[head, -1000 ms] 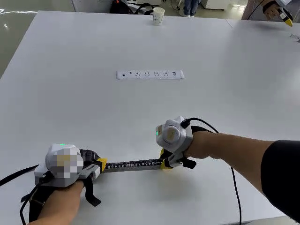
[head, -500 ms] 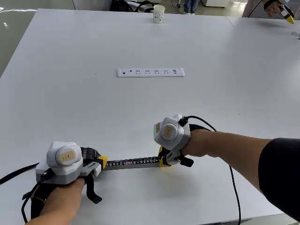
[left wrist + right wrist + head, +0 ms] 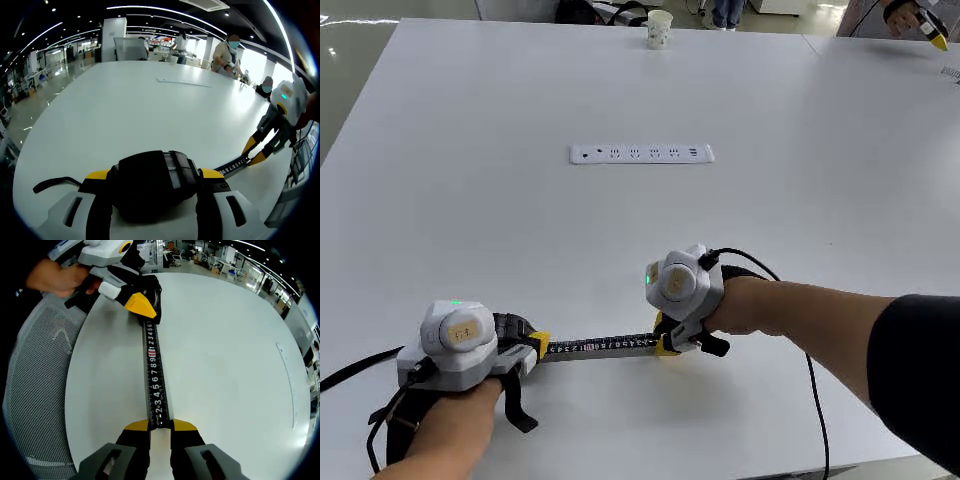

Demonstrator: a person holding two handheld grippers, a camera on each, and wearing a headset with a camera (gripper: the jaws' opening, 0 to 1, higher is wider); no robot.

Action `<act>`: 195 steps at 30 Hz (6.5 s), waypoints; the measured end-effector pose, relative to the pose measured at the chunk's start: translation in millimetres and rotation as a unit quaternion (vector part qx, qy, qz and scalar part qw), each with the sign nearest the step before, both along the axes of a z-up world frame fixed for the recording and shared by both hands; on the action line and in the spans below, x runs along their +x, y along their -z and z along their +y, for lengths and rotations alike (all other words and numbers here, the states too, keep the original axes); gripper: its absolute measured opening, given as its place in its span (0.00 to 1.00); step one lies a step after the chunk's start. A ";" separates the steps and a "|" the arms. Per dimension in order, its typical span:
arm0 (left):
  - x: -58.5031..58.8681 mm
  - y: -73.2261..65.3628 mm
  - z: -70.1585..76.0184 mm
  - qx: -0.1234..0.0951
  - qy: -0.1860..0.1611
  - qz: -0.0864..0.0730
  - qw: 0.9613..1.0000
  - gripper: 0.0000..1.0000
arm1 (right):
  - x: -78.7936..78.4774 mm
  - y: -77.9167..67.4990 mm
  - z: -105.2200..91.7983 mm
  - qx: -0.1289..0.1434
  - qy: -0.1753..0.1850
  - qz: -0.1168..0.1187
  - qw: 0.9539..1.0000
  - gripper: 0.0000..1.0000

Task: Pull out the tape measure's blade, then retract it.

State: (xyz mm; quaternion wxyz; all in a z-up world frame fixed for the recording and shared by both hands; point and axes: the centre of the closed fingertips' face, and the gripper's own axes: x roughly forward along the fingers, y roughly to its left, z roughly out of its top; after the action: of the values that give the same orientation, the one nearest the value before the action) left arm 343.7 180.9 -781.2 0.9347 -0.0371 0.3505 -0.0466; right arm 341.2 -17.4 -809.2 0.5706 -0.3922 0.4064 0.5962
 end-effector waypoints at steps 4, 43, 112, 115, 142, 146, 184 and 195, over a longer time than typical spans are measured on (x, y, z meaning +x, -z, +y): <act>0.2 0.1 0.2 -0.001 0.001 0.002 1.000 0.63 | -0.3 0.0 1.8 0.003 0.000 0.001 1.000 0.11; -0.6 0.4 -0.8 0.000 0.002 0.005 1.000 0.63 | -4.1 0.0 21.0 0.008 0.008 0.009 1.000 0.11; -2.5 -0.7 0.0 -0.021 0.012 0.015 1.000 0.62 | -5.3 -1.0 52.5 0.039 -0.005 0.023 0.999 0.11; -2.6 -0.6 -0.2 -0.021 0.012 0.016 1.000 0.62 | -5.6 -1.2 53.7 0.040 -0.004 0.024 0.999 0.11; -3.0 -0.1 -0.5 -0.024 0.018 0.017 0.999 0.62 | -7.8 -1.1 71.7 0.049 -0.009 0.019 0.999 0.11; -3.1 0.0 -0.7 -0.024 0.019 0.018 0.999 0.62 | -7.9 -1.2 74.2 0.051 -0.008 0.021 0.998 0.11; -3.4 0.4 -0.6 -0.026 0.018 0.022 0.999 0.62 | -11.6 -0.7 94.0 0.067 -0.012 0.022 0.997 0.11; -3.5 0.3 -0.3 -0.029 0.017 0.023 0.999 0.62 | -12.7 -1.1 99.7 0.071 -0.006 0.027 0.997 0.11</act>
State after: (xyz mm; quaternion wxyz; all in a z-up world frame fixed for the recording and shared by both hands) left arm 340.3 180.6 -781.5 0.9241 -0.0589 0.3708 -0.0717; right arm 328.5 82.3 -808.2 0.5827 -0.3369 0.3760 0.6369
